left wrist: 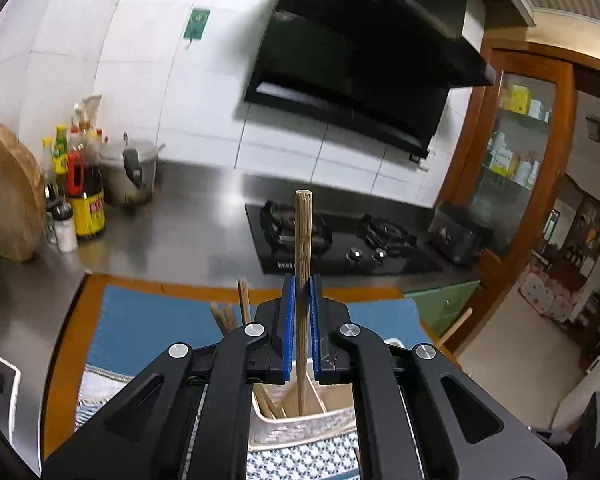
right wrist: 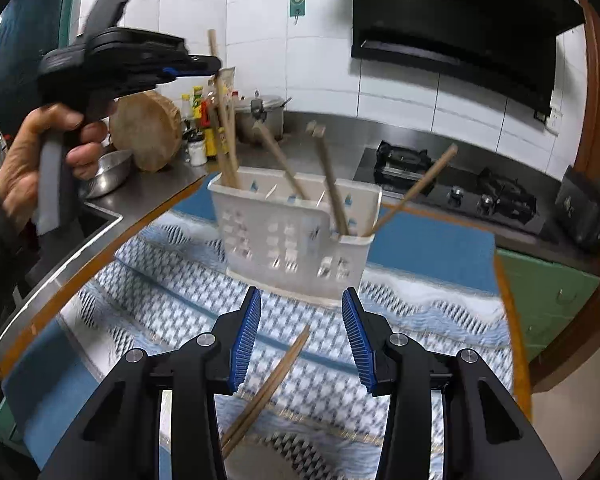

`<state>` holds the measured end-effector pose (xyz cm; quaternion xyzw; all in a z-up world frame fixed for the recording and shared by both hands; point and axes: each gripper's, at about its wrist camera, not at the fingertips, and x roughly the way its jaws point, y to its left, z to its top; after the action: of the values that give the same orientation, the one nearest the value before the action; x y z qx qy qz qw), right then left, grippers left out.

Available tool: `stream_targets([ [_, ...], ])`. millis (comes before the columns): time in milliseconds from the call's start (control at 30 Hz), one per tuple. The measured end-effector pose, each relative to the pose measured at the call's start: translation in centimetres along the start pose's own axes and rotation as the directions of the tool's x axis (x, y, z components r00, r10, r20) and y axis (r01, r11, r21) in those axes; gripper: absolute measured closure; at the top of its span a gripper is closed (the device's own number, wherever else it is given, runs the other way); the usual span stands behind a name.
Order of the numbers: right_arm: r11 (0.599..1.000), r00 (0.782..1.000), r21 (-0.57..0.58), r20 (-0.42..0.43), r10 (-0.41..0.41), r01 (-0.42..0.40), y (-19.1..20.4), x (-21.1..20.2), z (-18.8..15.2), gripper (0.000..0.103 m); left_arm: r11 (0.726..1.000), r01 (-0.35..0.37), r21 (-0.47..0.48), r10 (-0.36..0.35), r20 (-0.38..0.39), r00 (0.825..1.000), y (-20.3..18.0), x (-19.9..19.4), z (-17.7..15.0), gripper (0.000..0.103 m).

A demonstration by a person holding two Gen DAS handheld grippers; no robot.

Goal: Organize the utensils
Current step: 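Move both open tools back over the last chopsticks on the cloth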

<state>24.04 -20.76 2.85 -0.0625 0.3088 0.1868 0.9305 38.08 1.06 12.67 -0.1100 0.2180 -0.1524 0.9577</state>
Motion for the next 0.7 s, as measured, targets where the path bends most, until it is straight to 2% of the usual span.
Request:
stream_targets([
  [100, 1.0, 1.0, 0.013, -0.03, 0.007, -0.006, 0.8, 0.0, -2.0, 0.061, 1.0, -0.009, 0.007, 0.009, -0.033, 0.999, 0.2, 0.6, -1.0, 0.097],
  [300, 0.995, 0.995, 0.092, -0.097, 0.031, -0.022, 1.8, -0.3, -6.0, 0.062, 0.999, -0.018, 0.039, 0.02, -0.031, 0.999, -0.3, -0.4, -1.5, 0.093],
  [433, 0.989, 0.988, 0.147, -0.143, 0.052, -0.031, 2.7, -0.7, -9.2, 0.062, 0.998, -0.022, 0.061, 0.022, -0.008, 1.0, -1.0, -2.3, -1.2, 0.085],
  [500, 0.985, 0.983, 0.167, -0.17, 0.068, -0.04, 3.3, -0.7, -10.6, 0.065, 0.998, -0.022, 0.063, 0.022, 0.005, 1.0, -1.2, -3.4, -1.3, 0.081],
  [633, 0.983, 0.977, 0.181, -0.207, 0.059, -0.021, 4.8, -0.4, -13.0, 0.069, 0.998, -0.005, 0.068, 0.004, 0.023, 1.0, -1.3, -6.0, -2.4, 0.078],
  [700, 0.981, 0.974, 0.194, -0.216, 0.066, -0.023, 5.5, -0.3, -13.7, 0.072, 0.997, -0.021, 0.08, 0.019, 0.024, 1.0, -1.4, -7.1, -3.3, 0.071],
])
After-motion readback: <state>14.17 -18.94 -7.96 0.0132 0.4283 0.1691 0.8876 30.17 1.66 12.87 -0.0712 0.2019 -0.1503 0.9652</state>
